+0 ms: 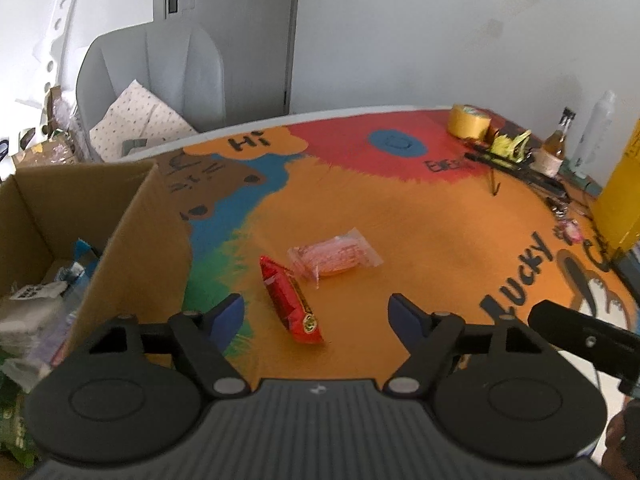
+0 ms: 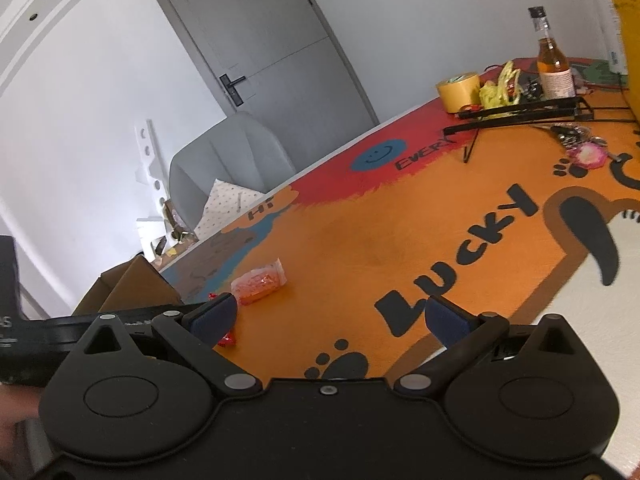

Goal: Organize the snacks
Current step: 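Move both grippers back over the red candy bar and pink packet, then grasp the red candy bar with the left gripper while the right grasps the pink packet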

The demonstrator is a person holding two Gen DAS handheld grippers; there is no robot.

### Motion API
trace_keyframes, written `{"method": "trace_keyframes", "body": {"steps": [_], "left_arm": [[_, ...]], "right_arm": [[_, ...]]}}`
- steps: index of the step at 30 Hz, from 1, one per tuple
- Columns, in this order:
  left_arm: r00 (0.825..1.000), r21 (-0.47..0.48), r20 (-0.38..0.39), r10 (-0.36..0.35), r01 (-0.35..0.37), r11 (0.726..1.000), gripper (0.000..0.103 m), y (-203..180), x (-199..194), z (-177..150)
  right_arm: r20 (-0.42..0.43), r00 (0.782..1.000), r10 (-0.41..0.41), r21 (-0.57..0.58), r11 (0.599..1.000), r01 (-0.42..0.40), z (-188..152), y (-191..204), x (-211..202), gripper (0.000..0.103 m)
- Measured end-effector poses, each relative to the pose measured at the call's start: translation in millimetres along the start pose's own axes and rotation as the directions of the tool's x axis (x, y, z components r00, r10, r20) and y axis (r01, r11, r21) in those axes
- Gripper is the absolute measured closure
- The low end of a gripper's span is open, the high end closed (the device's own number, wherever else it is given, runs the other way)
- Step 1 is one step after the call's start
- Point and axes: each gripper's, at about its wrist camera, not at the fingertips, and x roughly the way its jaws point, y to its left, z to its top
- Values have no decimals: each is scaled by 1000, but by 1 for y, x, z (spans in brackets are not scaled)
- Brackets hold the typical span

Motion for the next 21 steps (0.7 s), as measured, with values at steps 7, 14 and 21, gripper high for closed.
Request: {"method": "trace_keyframes", "body": {"steps": [7, 14, 21], "left_arm": [[999, 16, -14, 51, -50, 999, 35, 0, 19, -1], [997, -9, -52, 56, -56, 998, 78, 7, 35, -5], [1000, -15, -4, 25, -25, 1000, 88, 11, 21, -3]], "right_arm": [[-19, 999, 30, -6, 1000, -30, 0, 2, 17, 1], [-33, 999, 39, -7, 999, -40, 0, 4, 27, 0], [-49, 998, 41, -11, 999, -41, 0, 9, 35, 1]]}}
